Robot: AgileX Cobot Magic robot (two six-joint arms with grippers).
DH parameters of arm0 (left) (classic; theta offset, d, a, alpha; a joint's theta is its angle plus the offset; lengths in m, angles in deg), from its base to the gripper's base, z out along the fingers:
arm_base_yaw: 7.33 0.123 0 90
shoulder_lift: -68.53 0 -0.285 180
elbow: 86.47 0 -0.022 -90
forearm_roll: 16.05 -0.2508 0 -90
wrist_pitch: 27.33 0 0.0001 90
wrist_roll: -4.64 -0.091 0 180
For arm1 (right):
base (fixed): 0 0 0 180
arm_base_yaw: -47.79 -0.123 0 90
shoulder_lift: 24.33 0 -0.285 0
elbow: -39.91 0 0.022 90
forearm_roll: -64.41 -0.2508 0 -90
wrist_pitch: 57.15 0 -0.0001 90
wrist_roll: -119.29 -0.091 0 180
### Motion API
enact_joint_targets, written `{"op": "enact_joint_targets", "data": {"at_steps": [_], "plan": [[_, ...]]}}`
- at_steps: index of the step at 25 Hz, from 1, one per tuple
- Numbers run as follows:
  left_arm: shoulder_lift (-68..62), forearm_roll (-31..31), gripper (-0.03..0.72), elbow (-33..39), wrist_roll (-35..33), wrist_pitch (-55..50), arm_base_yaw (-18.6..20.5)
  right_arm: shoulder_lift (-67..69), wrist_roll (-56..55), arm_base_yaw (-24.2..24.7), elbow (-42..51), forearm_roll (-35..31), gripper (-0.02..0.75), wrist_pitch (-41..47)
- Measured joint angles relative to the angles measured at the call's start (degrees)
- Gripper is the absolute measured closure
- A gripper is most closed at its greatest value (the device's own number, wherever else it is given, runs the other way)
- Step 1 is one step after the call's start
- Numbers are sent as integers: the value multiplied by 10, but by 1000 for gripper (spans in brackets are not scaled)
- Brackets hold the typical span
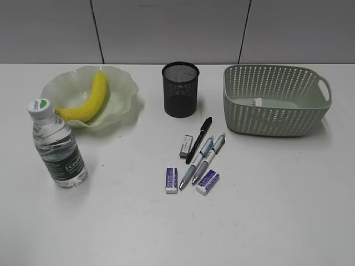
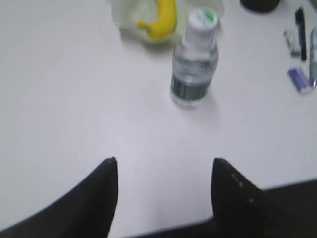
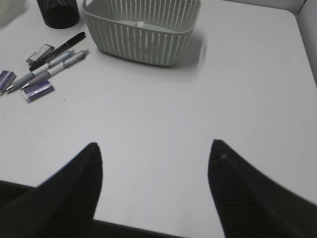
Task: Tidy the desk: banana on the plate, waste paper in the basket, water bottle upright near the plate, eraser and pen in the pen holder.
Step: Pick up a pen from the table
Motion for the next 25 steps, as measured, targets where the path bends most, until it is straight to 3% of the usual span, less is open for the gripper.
{"op": "enact_joint_targets", "data": {"at_steps": [3, 11, 18, 25], "plan": [[24, -33, 283, 0, 31, -81, 0, 13, 0, 0, 0, 0, 210, 0], [147, -60, 314, 15, 47, -98, 0, 145, 1, 0, -5, -14, 217, -7], [235, -87, 314, 22, 48, -83, 0, 385, 4, 0, -45, -162, 239, -151], [235, -56, 315, 46, 48, -13, 0, 689, -24, -31, -186, -228, 240, -157]]}}
